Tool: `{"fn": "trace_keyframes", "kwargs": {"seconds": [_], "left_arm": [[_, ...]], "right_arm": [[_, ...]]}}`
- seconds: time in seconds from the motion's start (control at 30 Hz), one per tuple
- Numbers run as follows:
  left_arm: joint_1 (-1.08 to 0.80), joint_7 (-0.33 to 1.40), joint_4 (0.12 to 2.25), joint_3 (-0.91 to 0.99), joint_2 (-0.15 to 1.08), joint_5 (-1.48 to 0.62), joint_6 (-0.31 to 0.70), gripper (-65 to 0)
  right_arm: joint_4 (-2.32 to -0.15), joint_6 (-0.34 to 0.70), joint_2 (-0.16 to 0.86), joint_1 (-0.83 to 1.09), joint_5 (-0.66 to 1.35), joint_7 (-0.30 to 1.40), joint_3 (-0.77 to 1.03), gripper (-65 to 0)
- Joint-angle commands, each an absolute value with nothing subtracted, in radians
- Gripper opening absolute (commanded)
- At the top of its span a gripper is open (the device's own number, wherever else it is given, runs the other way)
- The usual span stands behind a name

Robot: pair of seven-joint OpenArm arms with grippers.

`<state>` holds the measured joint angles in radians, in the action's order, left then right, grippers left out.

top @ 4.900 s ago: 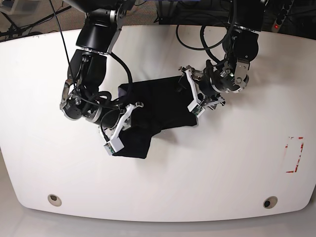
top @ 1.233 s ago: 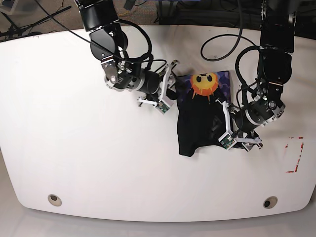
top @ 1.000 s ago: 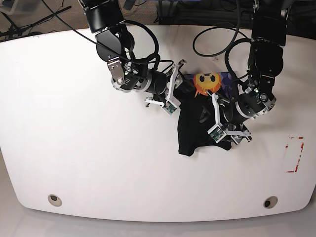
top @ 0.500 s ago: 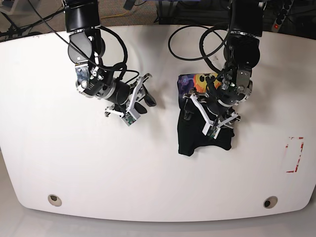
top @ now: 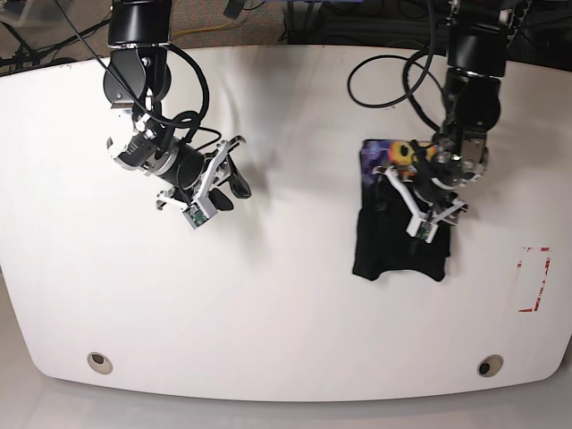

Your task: Fold the T-shirt properly

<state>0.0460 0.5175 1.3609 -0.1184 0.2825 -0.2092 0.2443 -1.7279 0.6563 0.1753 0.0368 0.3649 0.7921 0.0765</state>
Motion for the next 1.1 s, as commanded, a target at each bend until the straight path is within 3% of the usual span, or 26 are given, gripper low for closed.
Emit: {"fn": "trace_keyframes", "kwargs": {"seconds": [0.0,0.1,0.37,0.83,1.07], "left_arm": [[0.013,0.61,1.343,-0.056,0.394,-0.143,0.282,-14.7],[-0.021,0.61,1.346,0.036,0.481,-0.137,0.38,-14.7],[-0.065,0.61,1.254,0.188,0.667,-0.143,0.498,-14.7],[-0.07,0.611,1.287,0.363,0.814,-0.143,0.698,-14.7],[-0.065,0.68,1.492,0.464,0.796,-0.143,0.698,-14.9]], "right_arm": [[-1.804,0.662,0.183,0.022,0.377,0.812,0.102,-43.9],[-1.862,0.662,0.182,0.027,0.377,0.849,0.119,-43.9],[-1.911,0.662,0.182,0.053,0.377,0.857,0.119,-44.1],[-1.952,0.662,0.182,0.122,0.372,0.851,0.116,-44.1],[-1.962,0.656,0.185,0.114,0.363,0.849,0.117,-44.1]]}}
